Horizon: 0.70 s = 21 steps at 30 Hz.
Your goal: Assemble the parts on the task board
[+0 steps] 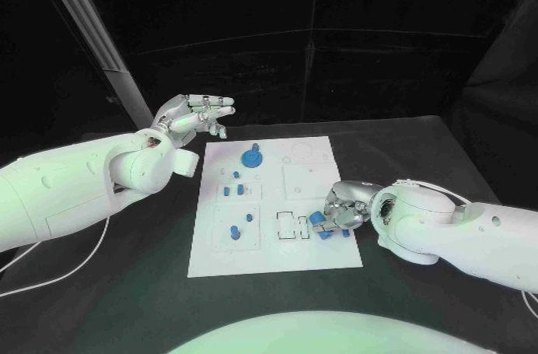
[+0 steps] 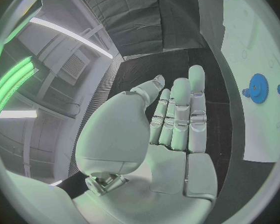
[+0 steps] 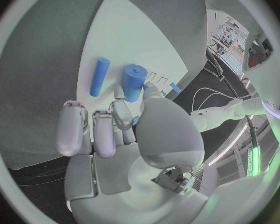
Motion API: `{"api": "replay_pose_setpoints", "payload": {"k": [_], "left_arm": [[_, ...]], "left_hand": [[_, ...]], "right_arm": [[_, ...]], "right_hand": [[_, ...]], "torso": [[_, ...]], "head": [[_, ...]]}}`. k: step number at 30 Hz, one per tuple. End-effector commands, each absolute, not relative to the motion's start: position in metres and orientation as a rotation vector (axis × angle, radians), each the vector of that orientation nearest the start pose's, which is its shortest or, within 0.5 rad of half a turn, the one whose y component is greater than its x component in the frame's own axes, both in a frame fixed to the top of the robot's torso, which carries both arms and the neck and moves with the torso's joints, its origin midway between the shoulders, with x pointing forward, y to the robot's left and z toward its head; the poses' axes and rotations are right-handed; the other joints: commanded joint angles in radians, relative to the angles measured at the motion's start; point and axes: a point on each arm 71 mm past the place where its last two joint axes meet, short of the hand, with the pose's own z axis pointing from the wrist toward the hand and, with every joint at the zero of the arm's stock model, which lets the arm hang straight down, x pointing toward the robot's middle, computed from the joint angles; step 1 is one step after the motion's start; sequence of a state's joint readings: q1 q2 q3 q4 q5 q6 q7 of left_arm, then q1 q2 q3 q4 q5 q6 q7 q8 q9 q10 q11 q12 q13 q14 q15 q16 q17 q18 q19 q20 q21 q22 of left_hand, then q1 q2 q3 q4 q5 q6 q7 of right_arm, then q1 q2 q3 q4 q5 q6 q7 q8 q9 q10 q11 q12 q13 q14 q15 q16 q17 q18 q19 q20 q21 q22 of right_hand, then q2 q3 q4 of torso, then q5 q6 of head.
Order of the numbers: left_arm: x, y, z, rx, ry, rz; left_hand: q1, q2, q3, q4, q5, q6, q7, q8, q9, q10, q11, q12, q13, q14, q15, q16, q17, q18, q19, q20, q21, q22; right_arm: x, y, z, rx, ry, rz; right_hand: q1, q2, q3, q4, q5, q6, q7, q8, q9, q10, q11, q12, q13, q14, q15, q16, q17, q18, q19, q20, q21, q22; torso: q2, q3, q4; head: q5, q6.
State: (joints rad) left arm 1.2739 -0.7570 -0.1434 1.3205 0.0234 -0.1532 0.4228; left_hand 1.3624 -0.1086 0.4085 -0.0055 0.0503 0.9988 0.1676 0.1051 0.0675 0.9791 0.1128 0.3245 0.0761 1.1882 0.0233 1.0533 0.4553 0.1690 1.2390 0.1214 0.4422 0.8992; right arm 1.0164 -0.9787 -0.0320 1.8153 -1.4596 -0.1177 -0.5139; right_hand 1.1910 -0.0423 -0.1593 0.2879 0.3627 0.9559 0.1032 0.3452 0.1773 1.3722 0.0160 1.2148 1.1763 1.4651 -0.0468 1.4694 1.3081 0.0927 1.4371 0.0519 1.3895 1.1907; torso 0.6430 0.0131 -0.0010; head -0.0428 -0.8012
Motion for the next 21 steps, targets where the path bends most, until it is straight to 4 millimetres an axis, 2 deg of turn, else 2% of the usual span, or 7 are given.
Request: {"api": "replay_pose_setpoints", "payload": {"k": [1,6,8,12,14,18,21], "left_arm": [[0.524,0.220,-0.185,-1.055,1.462,-1.586],[0.524,0.220,-0.185,-1.055,1.462,-1.585],[0.524,0.221,-0.185,-1.056,1.462,-1.584],[0.524,0.221,-0.185,-1.056,1.462,-1.584],[0.524,0.221,-0.185,-1.056,1.462,-1.584],[0.524,0.222,-0.185,-1.056,1.462,-1.584],[0.524,0.221,-0.185,-1.056,1.462,-1.584]], "left_hand": [[0.001,0.003,-0.002,-0.002,0.004,-0.002,0.005,0.003,-0.001,-0.007,-0.001,0.002,-0.001,-0.010,0.001,-0.004,-0.001,0.013,-0.008,-0.001,-0.004,-0.001],[-0.001,0.002,-0.002,-0.001,0.004,-0.008,0.007,0.001,-0.002,-0.008,0.000,0.004,-0.001,-0.010,0.001,-0.003,-0.002,0.012,-0.008,-0.001,-0.005,-0.002],[-0.001,0.002,-0.003,-0.001,0.004,-0.008,0.007,0.001,-0.002,-0.008,0.000,0.004,-0.002,-0.010,0.001,-0.003,-0.002,0.012,-0.008,-0.001,-0.005,-0.002],[-0.001,0.002,-0.003,-0.001,0.004,-0.008,0.007,0.001,-0.002,-0.008,0.000,0.004,-0.002,-0.010,0.001,-0.003,-0.002,0.012,-0.008,-0.001,-0.005,-0.002],[-0.001,0.002,-0.003,-0.001,0.004,-0.008,0.007,0.001,-0.002,-0.008,0.000,0.004,-0.002,-0.010,0.001,-0.003,-0.002,0.012,-0.008,-0.001,-0.005,-0.002],[-0.001,0.002,-0.003,-0.001,0.004,-0.008,0.007,0.001,-0.002,-0.008,0.000,0.004,-0.002,-0.010,0.001,-0.003,-0.002,0.012,-0.008,-0.001,-0.005,-0.002],[-0.001,0.002,-0.003,-0.001,0.004,-0.008,0.007,0.001,-0.002,-0.008,0.000,0.004,-0.002,-0.010,0.001,-0.003,-0.002,0.012,-0.008,-0.001,-0.005,-0.002]], "right_arm": [[0.390,-0.199,-0.258,-0.057,2.131,0.396],[0.390,-0.198,-0.259,-0.050,2.116,0.390],[0.391,-0.198,-0.259,-0.034,2.109,0.396],[0.391,-0.199,-0.257,0.004,2.085,0.422],[0.390,-0.199,-0.255,0.032,2.064,0.446],[0.387,-0.200,-0.251,0.110,2.047,0.540],[0.384,-0.200,-0.247,0.155,2.029,0.601]], "right_hand": [[0.031,0.009,0.005,-0.012,0.017,-0.010,-0.002,0.007,0.000,-0.003,0.003,-0.001,0.005,0.063,-0.007,-0.001,0.038,-0.019,-0.003,0.001,0.000,0.000],[0.104,0.041,0.025,-0.042,0.057,-0.008,-0.004,0.022,0.007,-0.001,0.000,0.000,0.015,0.064,-0.009,0.001,0.043,-0.020,-0.001,-0.001,0.003,0.005],[0.120,0.048,0.029,-0.049,0.077,-0.006,-0.005,0.026,0.009,0.000,-0.001,0.000,0.017,0.064,-0.010,0.001,0.044,-0.020,-0.001,-0.001,0.003,0.005],[0.132,0.059,0.034,-0.054,0.089,0.003,-0.008,0.034,0.012,0.005,-0.003,0.006,0.026,0.065,-0.012,0.003,0.049,-0.020,0.000,-0.003,0.005,0.009],[0.132,0.061,0.034,-0.054,0.091,0.005,-0.009,0.036,0.013,0.008,-0.004,0.009,0.030,0.066,-0.012,0.004,0.052,-0.021,0.001,-0.003,0.006,0.011],[0.095,0.045,0.006,-0.030,0.088,0.009,-0.010,0.040,0.015,0.014,-0.005,0.013,0.036,0.066,-0.013,0.005,0.053,-0.021,0.002,-0.005,0.007,0.012],[0.087,0.044,-0.003,-0.022,0.088,0.014,-0.013,0.042,0.016,0.018,-0.006,0.017,0.042,0.067,-0.014,0.006,0.056,-0.021,0.003,-0.006,0.009,0.016]], "torso": [[-0.001,-0.0002,-0.0004],[-0.002,-0.0006,0.0006],[-0.002,-0.0005,-0.0001],[-0.002,-0.0004,-0.0010],[-0.002,0.0001,-0.0010],[-0.002,-0.0005,-0.0005],[-0.002,-0.0008,0.0002]], "head": [[-0.001,-0.005],[-0.001,-0.005],[0.000,-0.005],[0.001,-0.005],[0.001,-0.005],[0.002,-0.001],[0.000,-0.002]]}}
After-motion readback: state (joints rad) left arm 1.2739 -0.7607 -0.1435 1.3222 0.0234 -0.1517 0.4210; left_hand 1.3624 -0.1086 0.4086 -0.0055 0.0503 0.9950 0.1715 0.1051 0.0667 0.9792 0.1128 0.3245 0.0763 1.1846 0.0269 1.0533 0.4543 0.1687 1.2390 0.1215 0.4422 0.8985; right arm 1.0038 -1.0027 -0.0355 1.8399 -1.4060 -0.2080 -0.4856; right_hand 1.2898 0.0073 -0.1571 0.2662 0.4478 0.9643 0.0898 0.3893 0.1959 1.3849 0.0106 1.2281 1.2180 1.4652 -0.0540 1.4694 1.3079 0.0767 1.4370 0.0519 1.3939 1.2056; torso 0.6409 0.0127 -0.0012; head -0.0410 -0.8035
